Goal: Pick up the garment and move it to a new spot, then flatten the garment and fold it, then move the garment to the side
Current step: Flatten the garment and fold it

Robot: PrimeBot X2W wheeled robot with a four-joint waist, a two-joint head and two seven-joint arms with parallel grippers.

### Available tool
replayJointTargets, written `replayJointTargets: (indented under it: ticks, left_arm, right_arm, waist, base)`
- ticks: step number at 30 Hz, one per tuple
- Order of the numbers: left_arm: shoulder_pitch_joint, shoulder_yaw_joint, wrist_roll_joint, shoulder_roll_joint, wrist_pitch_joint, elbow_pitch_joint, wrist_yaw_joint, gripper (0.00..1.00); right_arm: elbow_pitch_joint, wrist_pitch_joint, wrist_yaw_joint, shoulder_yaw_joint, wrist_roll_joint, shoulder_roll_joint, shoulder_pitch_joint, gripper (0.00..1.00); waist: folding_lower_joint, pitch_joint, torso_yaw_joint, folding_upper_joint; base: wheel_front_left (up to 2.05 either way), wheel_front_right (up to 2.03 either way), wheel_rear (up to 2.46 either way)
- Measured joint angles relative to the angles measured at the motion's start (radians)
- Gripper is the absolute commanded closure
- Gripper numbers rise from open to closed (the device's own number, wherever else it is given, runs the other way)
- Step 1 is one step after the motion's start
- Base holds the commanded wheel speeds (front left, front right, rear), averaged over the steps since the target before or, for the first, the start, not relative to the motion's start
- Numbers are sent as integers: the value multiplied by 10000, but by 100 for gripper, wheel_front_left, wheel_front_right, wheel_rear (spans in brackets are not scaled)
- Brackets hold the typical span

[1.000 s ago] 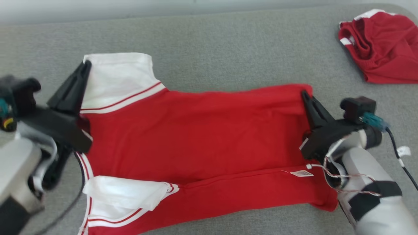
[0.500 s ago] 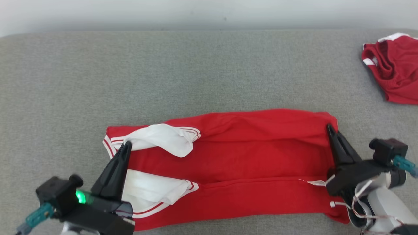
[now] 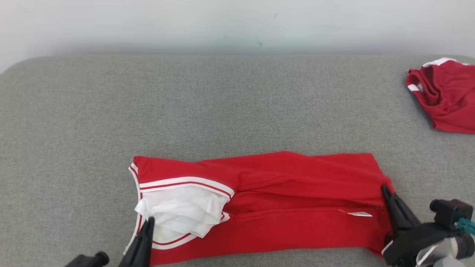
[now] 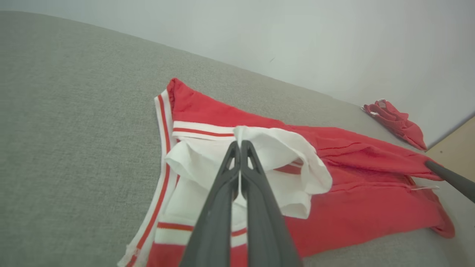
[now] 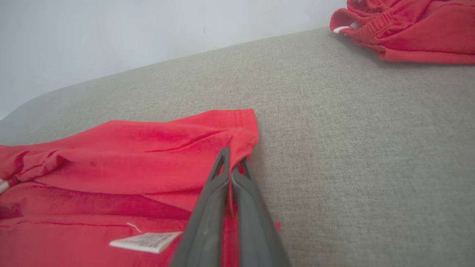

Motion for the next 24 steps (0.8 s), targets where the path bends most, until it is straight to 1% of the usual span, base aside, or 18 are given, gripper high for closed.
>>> replayJointTargets:
  ticks: [2,3,4,5,7,9,14,15,17,21,24]
  left_arm:
    - [93,102,113,-217,0,234,-140,100]
    - [94,178,140,-318,0,424,-142,100]
    - [93,203,341,-337,0,619,-146,100]
    - [90,311,656,-347,0,752,-136,61]
    - [63,502,1060,-407,0,986,-54,0]
    - [90,727,1319,-629,0,1097,-48,0]
    - [261,1342,2236,-932,0,1133,-25,0]
    - [307,1499,2493,-1022,0,1089,40,0]
    - [332,1858,2765,-1273,0,989,35,0]
    - [444,2510,3735,-1678,0,698,6,0]
    - [463,2943,4307,-1992,0,640,-138,0]
  right_arm:
    - [-36,88,0,-52,-121,52,176,100]
    - [-35,153,0,-88,-132,100,222,100]
    - [-38,215,0,-88,-144,136,273,92]
    - [-40,236,0,-79,-199,174,317,61]
    - [-69,234,0,-92,-267,238,339,0]
    - [-82,232,0,-130,-301,282,358,0]
    - [-84,219,0,-211,-368,291,534,0]
    - [-88,219,0,-240,-370,284,531,0]
    - [-69,249,0,-272,-453,278,515,0]
    - [253,362,0,-408,-711,278,331,0]
    - [631,577,0,-424,-840,380,30,0]
  waist:
    - [0,-89,17,0]
    - [1,-132,28,1]
    - [0,-172,34,0]
    - [0,-207,37,0]
    - [0,-283,34,0]
    - [1,-361,26,0]
    - [0,-549,20,1]
    - [0,-581,22,0]
    - [0,-629,30,1]
    - [0,-667,81,1]
    - [1,-668,138,1]
  base:
    - [0,0,0]
    - [0,0,0]
    - [0,0,0]
    - [0,0,0]
    - [0,0,0]
    - [0,0,0]
    - [0,0,0]
    - [0,0,0]
    - [0,0,0]
    - [0,0,0]
    - [0,0,0]
